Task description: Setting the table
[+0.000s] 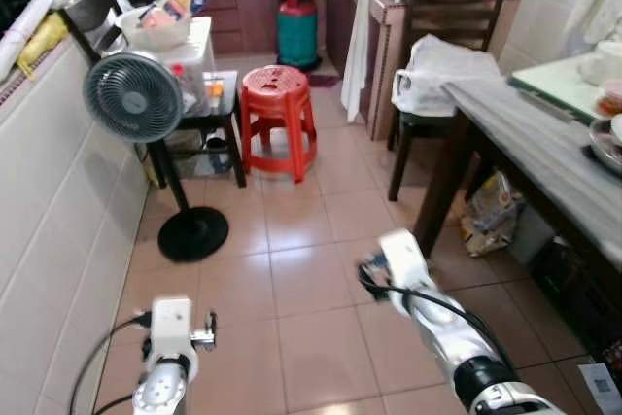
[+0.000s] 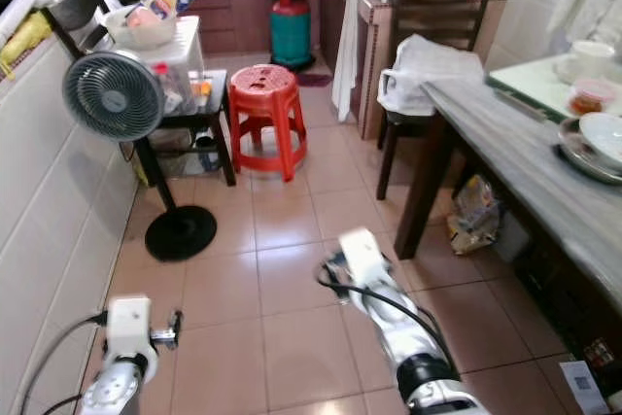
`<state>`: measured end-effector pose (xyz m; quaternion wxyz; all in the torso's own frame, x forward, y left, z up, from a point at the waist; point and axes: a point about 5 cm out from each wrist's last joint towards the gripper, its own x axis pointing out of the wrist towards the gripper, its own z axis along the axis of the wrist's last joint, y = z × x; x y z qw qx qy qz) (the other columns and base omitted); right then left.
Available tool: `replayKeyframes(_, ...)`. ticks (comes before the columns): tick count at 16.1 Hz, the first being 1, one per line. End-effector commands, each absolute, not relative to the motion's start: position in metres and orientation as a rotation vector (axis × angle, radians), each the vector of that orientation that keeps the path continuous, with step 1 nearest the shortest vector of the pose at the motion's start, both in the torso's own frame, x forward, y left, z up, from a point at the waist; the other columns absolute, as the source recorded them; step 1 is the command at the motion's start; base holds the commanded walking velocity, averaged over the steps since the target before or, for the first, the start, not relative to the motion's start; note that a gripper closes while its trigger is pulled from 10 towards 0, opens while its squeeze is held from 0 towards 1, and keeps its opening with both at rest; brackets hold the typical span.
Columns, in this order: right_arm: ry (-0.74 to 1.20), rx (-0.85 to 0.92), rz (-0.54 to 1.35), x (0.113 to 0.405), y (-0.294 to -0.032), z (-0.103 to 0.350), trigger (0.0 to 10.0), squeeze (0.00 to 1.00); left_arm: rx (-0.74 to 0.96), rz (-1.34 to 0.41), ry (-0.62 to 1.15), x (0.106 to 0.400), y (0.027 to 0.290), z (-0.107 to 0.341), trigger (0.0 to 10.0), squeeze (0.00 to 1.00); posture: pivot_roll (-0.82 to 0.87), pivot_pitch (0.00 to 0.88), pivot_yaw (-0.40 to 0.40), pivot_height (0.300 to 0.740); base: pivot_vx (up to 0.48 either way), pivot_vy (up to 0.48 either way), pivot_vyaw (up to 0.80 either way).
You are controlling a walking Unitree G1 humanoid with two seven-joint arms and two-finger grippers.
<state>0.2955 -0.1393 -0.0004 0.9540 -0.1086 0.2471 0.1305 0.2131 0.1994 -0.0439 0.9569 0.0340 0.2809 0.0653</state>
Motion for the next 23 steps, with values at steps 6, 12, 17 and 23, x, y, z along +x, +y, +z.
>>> replayKeyframes(6,0.721,-0.215,0.162,0.266,-0.151,-0.035,10.0,0.0,0.116,-0.063,0.797,0.197,0.174,-0.073,10.0,0.0,0.0,0.0,0.02,0.74,0.0,0.0,0.0)
replayKeyframes(12,0.887,-0.128,0.082,0.227,-0.175,-0.062,10.0,0.0,0.215,-0.129,0.907,0.18,0.182,-0.084,10.0,0.0,-0.1,0.0,0.096,0.74,0.0,0.0,0.0)
replayKeyframes(17,0.958,-0.146,0.009,0.203,-0.199,-0.073,10.0,0.0,0.138,-0.098,0.919,0.177,0.179,-0.086,10.0,0.0,-0.11,0.0,0.094,0.74,0.0,0.0,0.0)
replayKeyframes(23,0.916,-0.219,0.202,0.214,-0.162,-0.071,10.0,0.0,0.115,-0.066,0.945,0.175,0.182,-0.087,10.0,0.0,-0.08,0.0,0.072,0.74,0.0,0.0,0.29)
